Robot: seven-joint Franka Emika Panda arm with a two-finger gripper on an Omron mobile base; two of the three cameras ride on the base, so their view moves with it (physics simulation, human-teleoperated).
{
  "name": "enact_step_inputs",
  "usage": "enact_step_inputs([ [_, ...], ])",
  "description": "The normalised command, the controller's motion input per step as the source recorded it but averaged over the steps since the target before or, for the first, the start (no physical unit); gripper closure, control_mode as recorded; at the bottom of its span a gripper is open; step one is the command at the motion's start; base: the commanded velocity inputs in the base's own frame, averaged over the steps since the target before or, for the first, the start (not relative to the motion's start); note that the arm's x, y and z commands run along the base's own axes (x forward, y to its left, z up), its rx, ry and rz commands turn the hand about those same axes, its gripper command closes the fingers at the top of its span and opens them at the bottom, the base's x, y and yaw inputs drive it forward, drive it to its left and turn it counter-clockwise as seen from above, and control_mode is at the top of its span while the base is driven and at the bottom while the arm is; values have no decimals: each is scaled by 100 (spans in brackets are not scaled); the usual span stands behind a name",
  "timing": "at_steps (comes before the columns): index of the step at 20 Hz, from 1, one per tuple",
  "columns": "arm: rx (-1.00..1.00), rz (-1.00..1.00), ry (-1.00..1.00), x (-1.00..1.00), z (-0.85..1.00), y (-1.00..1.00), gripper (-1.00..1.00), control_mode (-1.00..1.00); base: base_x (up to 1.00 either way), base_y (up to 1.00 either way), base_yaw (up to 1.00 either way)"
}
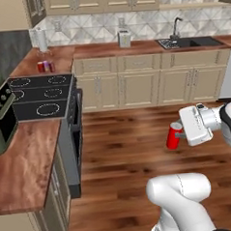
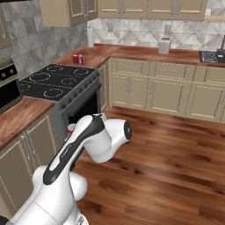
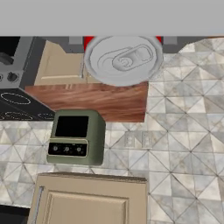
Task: Four empty soda cans are scattered around the kitchen. Gather all the cans and cluster them next to the stove for recycling.
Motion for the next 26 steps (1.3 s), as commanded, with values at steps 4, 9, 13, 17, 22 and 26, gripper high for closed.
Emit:
enact_step_inputs([
  [4,0,0,0,0,0,0,100,100,100,6,-2],
  [9,0,0,0,0,0,0,100,100,100,5,-2],
  [13,0,0,0,0,0,0,100,100,94,5,-1],
  [17,0,0,0,0,0,0,100,100,87,3,0],
  [22,0,0,0,0,0,0,100,100,78,0,-3],
  [26,0,0,0,0,0,0,100,100,71,0,-4],
])
